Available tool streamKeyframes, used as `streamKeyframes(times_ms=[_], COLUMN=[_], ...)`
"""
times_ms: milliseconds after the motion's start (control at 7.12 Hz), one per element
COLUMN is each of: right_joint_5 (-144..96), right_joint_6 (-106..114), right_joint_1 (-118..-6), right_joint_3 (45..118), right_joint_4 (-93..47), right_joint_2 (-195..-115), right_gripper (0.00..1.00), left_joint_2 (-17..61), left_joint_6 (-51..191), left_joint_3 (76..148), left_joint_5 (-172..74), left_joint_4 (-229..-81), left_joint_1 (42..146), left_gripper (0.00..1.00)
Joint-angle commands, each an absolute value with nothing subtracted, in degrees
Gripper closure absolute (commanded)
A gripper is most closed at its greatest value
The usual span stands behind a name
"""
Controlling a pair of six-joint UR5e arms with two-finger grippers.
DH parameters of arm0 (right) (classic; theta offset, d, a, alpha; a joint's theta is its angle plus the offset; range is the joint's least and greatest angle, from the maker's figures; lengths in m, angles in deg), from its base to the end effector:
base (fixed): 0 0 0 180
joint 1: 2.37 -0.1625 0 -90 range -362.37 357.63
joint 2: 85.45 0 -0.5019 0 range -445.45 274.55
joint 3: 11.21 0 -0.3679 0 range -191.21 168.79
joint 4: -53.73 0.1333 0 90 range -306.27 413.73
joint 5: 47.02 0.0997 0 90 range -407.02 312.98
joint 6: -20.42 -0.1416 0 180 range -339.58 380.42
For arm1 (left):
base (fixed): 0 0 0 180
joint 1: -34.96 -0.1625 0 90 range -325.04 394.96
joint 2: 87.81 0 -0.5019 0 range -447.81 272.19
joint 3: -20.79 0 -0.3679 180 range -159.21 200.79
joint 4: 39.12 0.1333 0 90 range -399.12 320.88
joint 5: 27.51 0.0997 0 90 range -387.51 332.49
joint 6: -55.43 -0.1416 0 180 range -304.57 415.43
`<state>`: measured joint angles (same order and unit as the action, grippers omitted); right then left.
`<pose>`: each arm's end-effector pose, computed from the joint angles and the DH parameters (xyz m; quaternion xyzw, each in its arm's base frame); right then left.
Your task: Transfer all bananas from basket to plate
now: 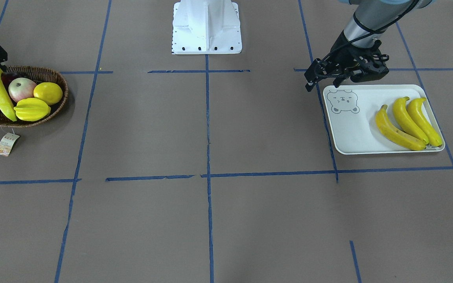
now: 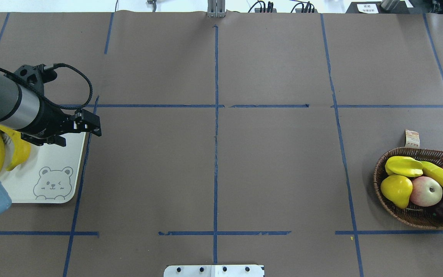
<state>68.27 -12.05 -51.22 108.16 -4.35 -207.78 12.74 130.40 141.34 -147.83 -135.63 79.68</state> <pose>-0.1085 -0.2348 0.6693 0.0683 -0.3159 -0.1261 0.9379 0.3307 -0.4145 0.4228 -0.0134 0.4570 -0.1242 0.8807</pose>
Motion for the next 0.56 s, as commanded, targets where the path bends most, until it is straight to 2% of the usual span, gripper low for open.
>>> streamKeyframes(times_ms=[0,281,421], right_joint_5=[67.8,67.0,67.5], right_joint_6=[-9.8,-10.4,-12.2], right_joint_1=[-50.3,-49.8,-49.8], right_joint_3=[107.2,106.8,105.1], right_joint_4=[-4.3,-3.8,1.4], right_joint_2=[-208.3,-208.3,-208.3], right_gripper=[0.05,0.08,0.08], left_joint_2=[12.7,12.7,12.7], left_joint_6=[130.4,130.4,130.4], left_joint_3=[141.3,141.3,141.3], left_joint_5=[-147.8,-147.8,-147.8], left_joint_4=[-135.6,-135.6,-135.6], left_joint_1=[79.4,79.4,79.4], left_gripper=[0.0,0.0,0.0])
